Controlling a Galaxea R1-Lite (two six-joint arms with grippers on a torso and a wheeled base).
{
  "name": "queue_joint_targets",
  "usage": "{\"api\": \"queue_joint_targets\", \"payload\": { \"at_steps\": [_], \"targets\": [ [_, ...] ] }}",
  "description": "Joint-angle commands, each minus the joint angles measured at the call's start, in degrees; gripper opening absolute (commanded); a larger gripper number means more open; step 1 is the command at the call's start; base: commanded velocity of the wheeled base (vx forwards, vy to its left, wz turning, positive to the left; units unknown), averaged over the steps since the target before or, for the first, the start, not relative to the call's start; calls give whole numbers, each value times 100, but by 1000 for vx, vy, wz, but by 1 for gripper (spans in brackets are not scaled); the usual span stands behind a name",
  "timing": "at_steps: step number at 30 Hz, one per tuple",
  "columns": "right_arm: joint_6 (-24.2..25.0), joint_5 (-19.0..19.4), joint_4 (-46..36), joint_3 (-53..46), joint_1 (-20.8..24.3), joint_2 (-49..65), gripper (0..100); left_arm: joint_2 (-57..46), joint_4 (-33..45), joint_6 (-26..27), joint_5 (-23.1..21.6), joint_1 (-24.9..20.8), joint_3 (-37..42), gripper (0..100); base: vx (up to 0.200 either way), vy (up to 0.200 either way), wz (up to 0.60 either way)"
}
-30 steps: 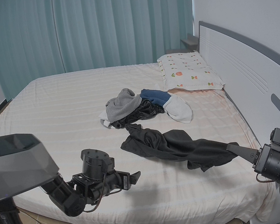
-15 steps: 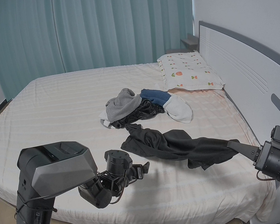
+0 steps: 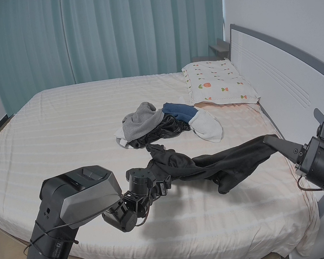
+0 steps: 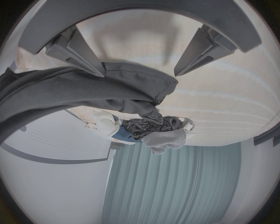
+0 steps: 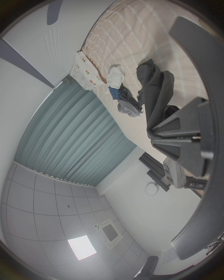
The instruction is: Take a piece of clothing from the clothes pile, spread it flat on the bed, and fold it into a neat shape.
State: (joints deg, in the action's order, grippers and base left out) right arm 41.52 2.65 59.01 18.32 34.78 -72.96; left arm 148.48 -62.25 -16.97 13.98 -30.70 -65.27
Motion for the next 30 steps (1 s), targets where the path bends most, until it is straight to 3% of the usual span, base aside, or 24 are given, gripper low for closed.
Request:
{"api": "queue_joint_targets", "payload": {
  "at_steps": [1, 8, 12, 16, 20, 26, 30],
  "targets": [
    [-4, 8, 5, 268, -50, -69, 0, 146, 2, 212, 8, 81, -162, 100, 0, 0, 0],
    [-4, 131, -4, 690, -525, -421, 0, -153, -42, 466, -62, 116, 190, 100, 0, 0, 0],
    [-12, 333, -4, 884, -868, -535, 0, -504, -33, 546, -431, 108, 577, 100, 0, 0, 0],
    [-4, 553, -4, 1015, -1035, -649, 0, -583, -42, 1073, -642, 125, 752, 100, 0, 0, 0],
    [-4, 562, -4, 1191, -991, -790, 0, -513, -25, 1574, -651, 73, 594, 100, 0, 0, 0],
    [5, 570, -4, 1297, -841, -816, 0, -39, 28, 1583, -598, 55, -109, 100, 0, 0, 0],
    [5, 570, -4, 1297, -780, -799, 0, 418, 46, 1609, -326, 90, -715, 100, 0, 0, 0]
  ]
}}
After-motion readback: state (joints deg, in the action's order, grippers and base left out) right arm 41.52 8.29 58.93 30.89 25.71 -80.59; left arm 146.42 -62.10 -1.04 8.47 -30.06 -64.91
